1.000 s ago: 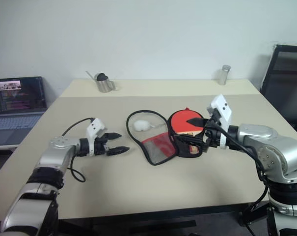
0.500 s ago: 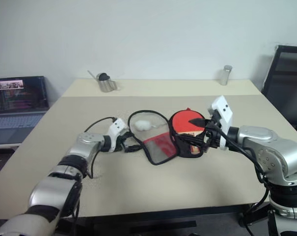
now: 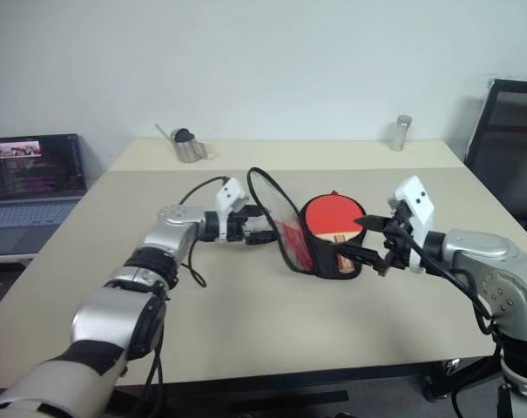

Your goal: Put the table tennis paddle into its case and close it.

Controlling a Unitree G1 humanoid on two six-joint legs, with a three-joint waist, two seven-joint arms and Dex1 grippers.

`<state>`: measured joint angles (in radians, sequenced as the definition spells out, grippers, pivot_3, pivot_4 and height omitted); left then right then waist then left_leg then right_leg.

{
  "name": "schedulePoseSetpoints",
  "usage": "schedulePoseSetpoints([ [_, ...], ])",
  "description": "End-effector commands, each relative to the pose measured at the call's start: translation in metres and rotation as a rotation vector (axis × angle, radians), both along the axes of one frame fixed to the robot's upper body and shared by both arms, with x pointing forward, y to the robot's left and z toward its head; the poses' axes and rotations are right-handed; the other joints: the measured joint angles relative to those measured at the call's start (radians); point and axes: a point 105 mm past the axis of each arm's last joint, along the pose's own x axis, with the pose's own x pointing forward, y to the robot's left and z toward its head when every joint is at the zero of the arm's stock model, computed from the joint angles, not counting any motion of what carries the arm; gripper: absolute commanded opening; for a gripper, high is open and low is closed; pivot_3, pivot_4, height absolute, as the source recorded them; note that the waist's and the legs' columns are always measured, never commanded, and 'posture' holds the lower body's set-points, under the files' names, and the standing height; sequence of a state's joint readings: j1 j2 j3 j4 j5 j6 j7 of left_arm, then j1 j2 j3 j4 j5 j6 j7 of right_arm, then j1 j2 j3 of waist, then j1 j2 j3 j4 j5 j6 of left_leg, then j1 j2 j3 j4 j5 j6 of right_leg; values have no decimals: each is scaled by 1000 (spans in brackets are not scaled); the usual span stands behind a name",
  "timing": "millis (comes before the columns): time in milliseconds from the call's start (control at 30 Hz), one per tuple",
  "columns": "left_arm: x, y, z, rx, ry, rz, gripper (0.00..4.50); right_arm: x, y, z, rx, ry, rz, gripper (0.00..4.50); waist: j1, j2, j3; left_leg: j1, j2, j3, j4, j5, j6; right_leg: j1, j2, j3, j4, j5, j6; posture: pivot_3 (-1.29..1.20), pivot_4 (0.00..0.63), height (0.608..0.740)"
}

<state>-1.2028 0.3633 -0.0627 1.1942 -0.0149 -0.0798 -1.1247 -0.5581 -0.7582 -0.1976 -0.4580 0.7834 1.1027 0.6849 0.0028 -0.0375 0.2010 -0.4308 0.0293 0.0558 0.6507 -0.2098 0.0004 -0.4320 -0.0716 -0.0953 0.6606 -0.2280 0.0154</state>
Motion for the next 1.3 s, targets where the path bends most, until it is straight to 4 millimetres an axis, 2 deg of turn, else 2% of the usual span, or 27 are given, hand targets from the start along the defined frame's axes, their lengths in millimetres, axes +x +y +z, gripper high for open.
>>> schedulePoseSetpoints([
  [33, 5, -32, 26, -22, -78, -32, 4500, -9, -3, 10, -8, -48, -9, 4426, 2, 0, 0, 0, 0, 0, 1, 0, 0, 0, 0, 0, 0, 0, 0, 0, 150, 740],
  [267, 5, -84, 29, -46, -93, -34, 4500, -12, -10, 5, -22, -30, -72, 4426, 5, 0, 0, -2, 0, -1, 5, -2, 2, 0, 0, 0, 0, 0, 1, 0, 150, 740],
  [367, 4, -90, 29, -39, -104, -43, 4500, -10, -16, 4, -24, -22, -116, 4426, 0, 0, 0, -2, 0, -2, 7, -2, 4, 0, 0, 1, 1, 1, 1, 0, 150, 740],
  [433, 3, -88, 27, -39, -103, -51, 4500, -9, -20, 3, -19, -14, -141, 4426, -2, 0, 0, -2, 1, -2, 8, -2, 4, 0, 0, 1, 2, 1, 1, 0, 150, 740],
  [633, 7, -51, 25, -38, -108, -22, 4500, 9, -25, -5, 35, 30, -209, 4426, -4, 0, 0, -2, 1, -3, 9, -2, 4, 0, 0, 1, 2, 1, 1, 0, 150, 740],
  [767, 3, -25, 28, -60, -104, -38, 4500, 36, -26, -12, 66, 68, -246, 4426, -4, 0, 0, -2, 0, -2, 9, -2, 4, 0, 0, 2, 3, 1, 1, 0, 150, 740],
  [1000, -24, 17, 29, -92, -30, -161, 4500, 89, -43, -35, 59, 117, -400, 4426, -6, 0, 0, -2, 0, 1, 10, -3, 4, 0, 0, 2, 2, 2, 1, 0, 150, 740],
  [1100, -31, 43, 31, -92, -36, -100, 4500, 106, -45, -50, 76, 168, -444, 4426, -11, 0, 0, -2, 1, 1, 10, -2, 4, 0, 1, 3, 3, 4, -4, 0, 150, 740],
  [1300, -48, 63, 40, -106, -60, -26, 4500, 129, -43, -66, 89, 205, -494, 4426, -9, 0, 0, -2, 1, 0, 11, -2, 4, 0, 0, 4, 3, 4, -4, 0, 150, 740],
])
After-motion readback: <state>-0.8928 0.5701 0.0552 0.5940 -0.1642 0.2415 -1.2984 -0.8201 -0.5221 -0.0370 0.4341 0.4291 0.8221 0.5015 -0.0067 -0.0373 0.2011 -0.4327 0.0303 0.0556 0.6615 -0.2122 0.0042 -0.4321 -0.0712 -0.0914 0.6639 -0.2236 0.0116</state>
